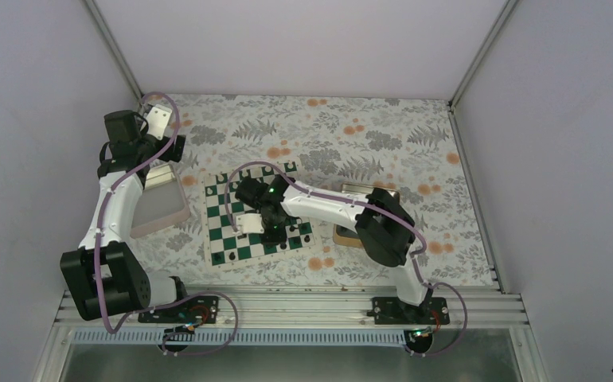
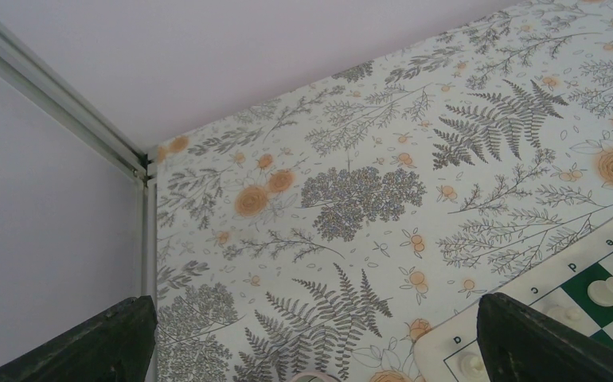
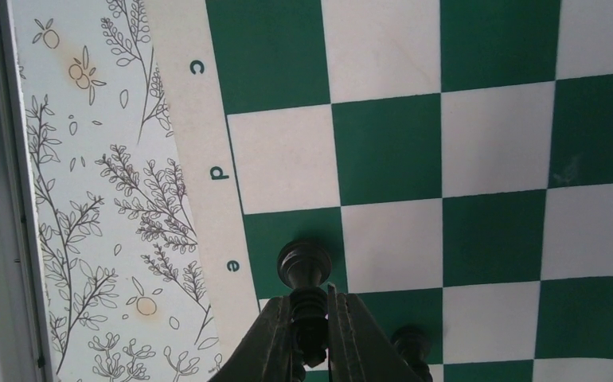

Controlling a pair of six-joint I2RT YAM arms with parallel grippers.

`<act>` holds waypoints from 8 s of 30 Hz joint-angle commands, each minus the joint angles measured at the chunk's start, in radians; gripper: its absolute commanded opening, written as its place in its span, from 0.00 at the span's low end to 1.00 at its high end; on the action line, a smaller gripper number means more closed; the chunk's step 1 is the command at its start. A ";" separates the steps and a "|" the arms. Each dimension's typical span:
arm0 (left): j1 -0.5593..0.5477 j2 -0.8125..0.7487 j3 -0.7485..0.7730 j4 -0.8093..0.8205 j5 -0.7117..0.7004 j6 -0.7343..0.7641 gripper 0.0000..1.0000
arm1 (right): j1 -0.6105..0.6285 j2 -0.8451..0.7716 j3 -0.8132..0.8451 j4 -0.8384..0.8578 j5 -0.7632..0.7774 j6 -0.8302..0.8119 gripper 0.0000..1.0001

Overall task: Set up the chess pieces on the board
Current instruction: Place the chess piece on the chessboard, then pick up the chess piece from the storage box, then place the chess piece on the chessboard.

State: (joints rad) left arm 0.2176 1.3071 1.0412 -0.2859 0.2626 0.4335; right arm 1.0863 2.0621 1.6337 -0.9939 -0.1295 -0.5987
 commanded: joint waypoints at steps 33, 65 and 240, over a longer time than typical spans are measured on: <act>0.005 0.006 -0.001 0.004 -0.020 0.008 1.00 | -0.126 -0.175 0.051 -0.072 0.018 0.016 0.34; 0.005 0.008 -0.006 0.007 -0.016 0.011 1.00 | -0.886 -0.373 -0.439 0.086 0.117 -0.029 0.35; 0.005 -0.024 -0.026 0.013 0.021 0.010 1.00 | 0.101 0.240 0.301 -0.051 -0.055 -0.020 0.07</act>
State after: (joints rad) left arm 0.2176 1.3041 1.0225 -0.2852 0.2638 0.4343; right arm 1.1896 2.2795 1.9293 -1.0565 -0.1738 -0.6193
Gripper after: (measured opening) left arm 0.999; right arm 0.073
